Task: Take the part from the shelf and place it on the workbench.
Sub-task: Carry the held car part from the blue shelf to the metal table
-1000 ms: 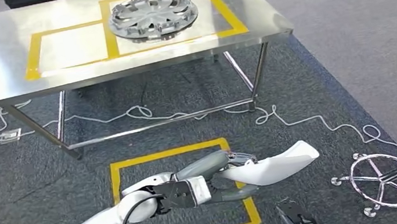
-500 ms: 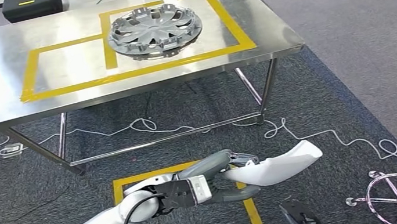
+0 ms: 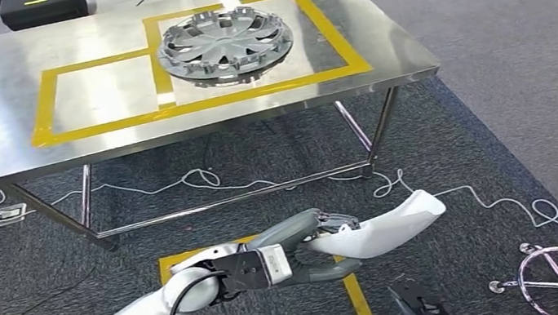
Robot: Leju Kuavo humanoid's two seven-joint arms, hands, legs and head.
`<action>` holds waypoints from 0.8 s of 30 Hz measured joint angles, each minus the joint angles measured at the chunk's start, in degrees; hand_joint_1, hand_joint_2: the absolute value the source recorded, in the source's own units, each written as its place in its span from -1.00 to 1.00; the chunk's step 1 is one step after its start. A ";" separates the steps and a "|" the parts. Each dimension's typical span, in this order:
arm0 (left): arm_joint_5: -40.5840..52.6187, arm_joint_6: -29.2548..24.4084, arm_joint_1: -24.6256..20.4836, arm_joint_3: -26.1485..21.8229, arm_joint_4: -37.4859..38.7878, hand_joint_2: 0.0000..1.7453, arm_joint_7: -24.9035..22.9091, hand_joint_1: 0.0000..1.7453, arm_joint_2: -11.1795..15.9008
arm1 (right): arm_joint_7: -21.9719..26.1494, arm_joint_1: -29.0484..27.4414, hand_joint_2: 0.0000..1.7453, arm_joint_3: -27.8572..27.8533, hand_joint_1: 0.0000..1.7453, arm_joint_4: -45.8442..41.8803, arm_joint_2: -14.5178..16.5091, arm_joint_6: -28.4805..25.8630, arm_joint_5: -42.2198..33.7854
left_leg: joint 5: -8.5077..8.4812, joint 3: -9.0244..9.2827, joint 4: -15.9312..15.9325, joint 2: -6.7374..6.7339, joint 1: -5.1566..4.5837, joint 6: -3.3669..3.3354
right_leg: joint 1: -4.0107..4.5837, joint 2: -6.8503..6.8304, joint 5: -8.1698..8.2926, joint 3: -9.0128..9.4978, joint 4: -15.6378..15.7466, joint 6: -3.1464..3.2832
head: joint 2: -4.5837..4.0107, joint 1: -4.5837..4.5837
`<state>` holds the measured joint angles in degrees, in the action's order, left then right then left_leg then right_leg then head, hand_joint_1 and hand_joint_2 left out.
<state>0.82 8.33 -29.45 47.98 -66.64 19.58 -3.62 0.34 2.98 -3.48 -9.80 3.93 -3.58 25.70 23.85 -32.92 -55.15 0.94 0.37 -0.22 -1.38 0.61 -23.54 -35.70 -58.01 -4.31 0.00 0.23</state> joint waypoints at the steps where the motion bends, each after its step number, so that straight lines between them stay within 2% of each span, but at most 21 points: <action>1: -0.02 0.03 -0.05 -0.01 0.00 1.00 0.00 1.00 -0.04 | 0.01 0.03 -1.00 0.00 -1.00 -0.01 0.01 0.00 0.01 | 0.05 0.19 0.05 -0.02 0.02 -0.31 | 0.00 -0.10 -1.44 -1.31 -2.72 -0.12 | 0.00 0.12; 3: -0.05 0.07 -0.11 -0.01 0.02 1.00 -0.02 1.00 -0.05 | 0.00 0.01 -1.00 0.00 -1.00 -0.02 0.02 0.00 0.02 | 0.40 0.43 0.02 -0.03 -0.22 -0.83 | 0.08 -0.19 -4.77 -5.33 -10.78 -0.23 | 0.00 0.37; 4: -0.04 0.08 -0.10 0.01 0.03 1.00 -0.03 1.00 -0.04 | -0.02 -0.04 -1.00 -0.01 -1.00 -0.02 0.02 0.00 0.02 | 0.60 0.57 0.00 -0.02 -0.37 -1.02 | 0.11 -0.19 -5.53 -7.11 -13.90 -0.22 | 0.00 0.39; 5: -0.04 0.09 -0.09 0.01 0.05 1.00 -0.05 1.00 -0.03 | -0.03 -0.08 -1.00 -0.03 -1.00 -0.02 0.01 0.00 0.03 | 0.85 0.78 -0.01 0.02 -0.50 -1.14 | 0.15 -0.19 -5.24 -8.03 -15.15 -0.14 | 0.00 0.41; 6: -0.04 0.09 -0.09 0.02 0.06 1.00 -0.08 1.00 -0.03 | -0.05 -0.09 -1.00 -0.06 -1.00 -0.02 0.01 0.00 0.04 | 1.15 1.13 -0.02 0.08 -0.60 -1.16 | 0.21 -0.19 -3.85 -7.74 -13.98 -0.01 | 0.00 0.40; 7: -0.04 0.09 -0.09 0.02 0.07 1.00 -0.09 1.00 -0.03 | -0.05 -0.06 -1.00 -0.11 -1.00 -0.02 0.00 0.00 0.04 | 1.53 1.61 -0.02 0.13 -0.65 -1.09 | 0.27 -0.19 -1.75 -6.39 -10.79 0.17 | 0.00 0.41; 8: -0.04 0.10 -0.11 0.02 0.07 1.00 -0.10 1.00 -0.03 | -0.05 -0.03 -1.00 -0.15 -1.00 -0.02 0.01 0.00 0.05 | 1.98 2.15 -0.03 0.17 -0.70 -0.93 | 0.34 -0.20 0.29 -4.48 -6.73 0.37 | 0.00 0.42; 9: -0.04 0.10 -0.16 0.01 0.07 1.00 -0.11 1.00 -0.04 | -0.05 0.01 -1.00 -0.20 -1.00 -0.02 0.01 0.00 0.05 | 2.46 2.58 -0.12 0.18 -0.83 -0.69 | 0.42 -0.19 1.52 -2.53 -3.00 0.58 | 0.00 0.42; 10: -0.05 0.11 -0.22 0.01 0.07 1.00 -0.13 1.00 -0.04 | -0.07 0.04 -1.00 -0.22 -1.00 -0.02 0.02 0.01 0.07 | 2.84 2.86 -0.18 0.18 -0.96 -0.46 | 0.49 -0.17 2.03 -1.17 -0.56 0.78 | 0.00 0.37; 11: -0.05 0.11 -0.27 0.00 0.07 1.00 -0.15 1.00 -0.04 | -0.07 0.05 -1.00 -0.23 -1.00 -0.02 0.02 0.01 0.09 | 3.14 2.98 -0.22 0.18 -1.05 -0.21 | 0.58 -0.14 1.84 -0.47 0.53 1.02 | 0.00 0.28; 14: -0.06 0.13 -0.44 -0.03 0.04 1.00 -0.20 1.00 -0.13 | -0.07 0.01 -1.00 -0.31 -1.00 -0.04 0.02 0.01 0.14 | 3.92 3.16 -0.49 0.12 -1.00 0.65 | 0.58 -0.04 0.97 0.03 0.66 1.90 | 0.00 0.04; 15: -0.07 0.13 -0.56 -0.06 0.03 1.00 -0.20 1.00 -0.18 | -0.07 0.02 -1.00 -0.39 -1.00 -0.05 0.01 -0.02 0.15 | 4.63 2.71 -1.70 0.08 -0.94 1.04 | 0.47 -0.05 0.72 0.35 0.77 2.23 | 0.00 -0.05; 16: -0.08 0.13 -0.67 -0.09 0.02 1.00 -0.20 1.00 -0.21 | -0.06 0.07 -1.00 -0.48 -1.00 -0.06 0.01 -0.04 0.16 | 5.78 1.51 -4.15 0.03 -0.86 1.43 | 0.34 -0.08 0.45 0.72 0.89 2.49 | 0.00 -0.15; 18: -0.10 0.13 -0.68 -0.13 0.04 1.00 -0.20 1.00 -0.15 | -0.05 0.07 -1.00 -0.62 -1.00 -0.06 0.02 -0.03 0.18 | 8.75 -3.09 -11.99 -0.01 -0.62 2.00 | 0.29 -0.12 -0.20 1.28 0.93 2.80 | 0.00 -0.29; 19: -0.10 0.13 -0.56 -0.13 0.05 1.00 -0.20 1.00 -0.08 | -0.06 -0.02 -1.00 -0.66 -1.00 -0.05 0.02 0.00 0.19 | 9.57 -5.53 -15.48 -0.01 -0.50 2.17 | 0.25 -0.11 -0.55 1.59 0.93 2.80 | 0.00 -0.28; 20: -0.10 0.13 -0.44 -0.12 0.06 1.00 -0.20 1.00 -0.01 | -0.06 -0.14 -1.00 -0.70 -1.00 -0.05 0.02 0.02 0.19 | 9.23 -7.25 -17.34 -0.02 -0.41 2.27 | 0.20 -0.09 -0.94 2.01 0.92 2.75 | 0.00 -0.28; 21: -0.10 0.13 -0.36 -0.12 0.07 1.00 -0.20 1.00 0.04 | -0.06 -0.24 -1.00 -0.74 -1.00 -0.05 0.02 0.02 0.20 | 7.48 -7.87 -16.93 -0.03 -0.32 2.33 | 0.12 -0.05 -1.39 2.59 0.92 2.65 | 0.00 -0.28; 23: -0.10 0.13 -0.32 -0.12 0.07 1.00 -0.20 1.00 0.08 | -0.05 -0.25 -1.00 -0.80 -1.00 -0.05 0.03 0.02 0.20 | 1.48 -6.34 -10.66 -0.15 -0.12 2.43 | -0.11 0.06 -2.46 4.04 0.93 2.23 | 0.00 -0.29; 24: -0.11 0.13 -0.33 -0.12 0.08 1.00 -0.20 1.00 0.08 | -0.05 -0.20 -1.00 -0.82 -1.00 -0.05 0.03 0.02 0.20 | -0.72 -5.00 -7.01 -0.25 -0.10 2.47 | -0.10 0.15 -3.08 4.70 0.88 1.88 | 0.00 -0.38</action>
<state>0.72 8.46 -29.78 47.86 -66.57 19.39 -3.55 0.28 2.78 -4.29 -9.85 3.97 -3.56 25.90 23.13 -37.92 -62.17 0.70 0.26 2.26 -1.48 0.76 -26.62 -31.00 -57.13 -2.43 0.00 -0.15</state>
